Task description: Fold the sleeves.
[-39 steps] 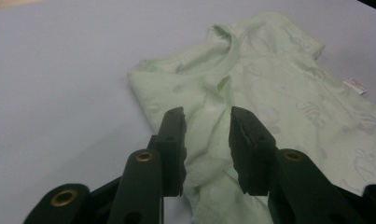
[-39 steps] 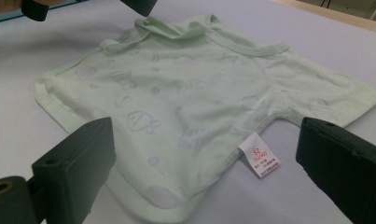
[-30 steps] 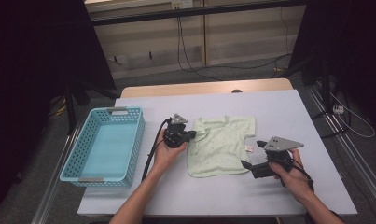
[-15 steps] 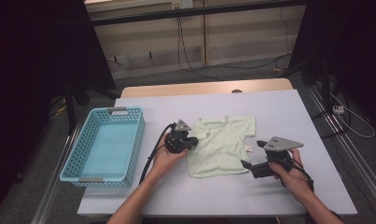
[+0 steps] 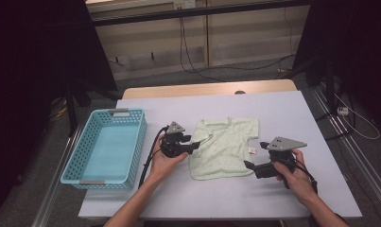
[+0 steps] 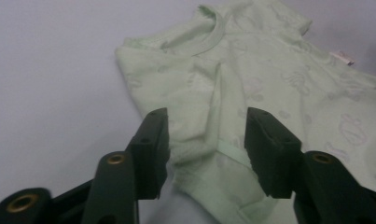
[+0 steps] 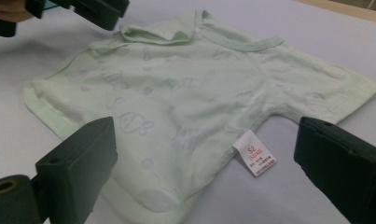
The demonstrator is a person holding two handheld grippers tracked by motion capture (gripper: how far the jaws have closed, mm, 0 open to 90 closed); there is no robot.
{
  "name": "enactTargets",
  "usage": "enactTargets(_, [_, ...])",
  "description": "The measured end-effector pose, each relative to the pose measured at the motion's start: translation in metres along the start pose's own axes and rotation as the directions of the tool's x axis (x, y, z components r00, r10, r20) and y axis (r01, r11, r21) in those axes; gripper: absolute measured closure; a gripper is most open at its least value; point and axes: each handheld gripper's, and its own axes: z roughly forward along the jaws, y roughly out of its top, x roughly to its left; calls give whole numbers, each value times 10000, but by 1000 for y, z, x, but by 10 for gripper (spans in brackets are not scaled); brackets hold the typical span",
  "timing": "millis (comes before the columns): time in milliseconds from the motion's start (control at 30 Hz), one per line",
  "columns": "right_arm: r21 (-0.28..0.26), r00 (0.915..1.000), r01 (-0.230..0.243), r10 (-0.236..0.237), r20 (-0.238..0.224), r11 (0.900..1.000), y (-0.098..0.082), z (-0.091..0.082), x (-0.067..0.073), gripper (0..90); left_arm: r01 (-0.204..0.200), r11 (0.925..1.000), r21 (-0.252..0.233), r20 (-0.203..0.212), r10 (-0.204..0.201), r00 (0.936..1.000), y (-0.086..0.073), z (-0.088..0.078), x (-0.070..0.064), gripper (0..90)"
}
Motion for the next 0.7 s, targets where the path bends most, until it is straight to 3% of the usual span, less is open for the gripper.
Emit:
enactTargets(200, [-167,10000,1,0,82,9999,1,-1,-1,58,-106,9999,-111,-149,104,9998,-3,-19,-7,212])
enactTargets(300, [-288,9999,-61,58,-110,9996,1,-1,0,66,-599,9977,-323,-272,590,9979,-8,-31,-16,168])
enactTargets(400, [-343,9999,-88,84,-125,9994,2,-1,1,66,-408,9972,-631,-347,386,9987,-13,-44,-19,36])
enactTargets(533, [-555,9997,-237,242,77,9982,5,-1,-2,76,-578,9890,-1363,-938,452,9946,-22,-60,-18,35])
enactTargets(600, [-443,9996,-264,268,78,9987,8,-1,-4,98,-673,9862,-1514,-895,541,9945,-24,-67,-17,38])
enactTargets(700, [-441,9994,-309,314,108,9985,12,1,-6,93,-651,9835,-1688,-1349,424,9899,-28,-75,-19,40])
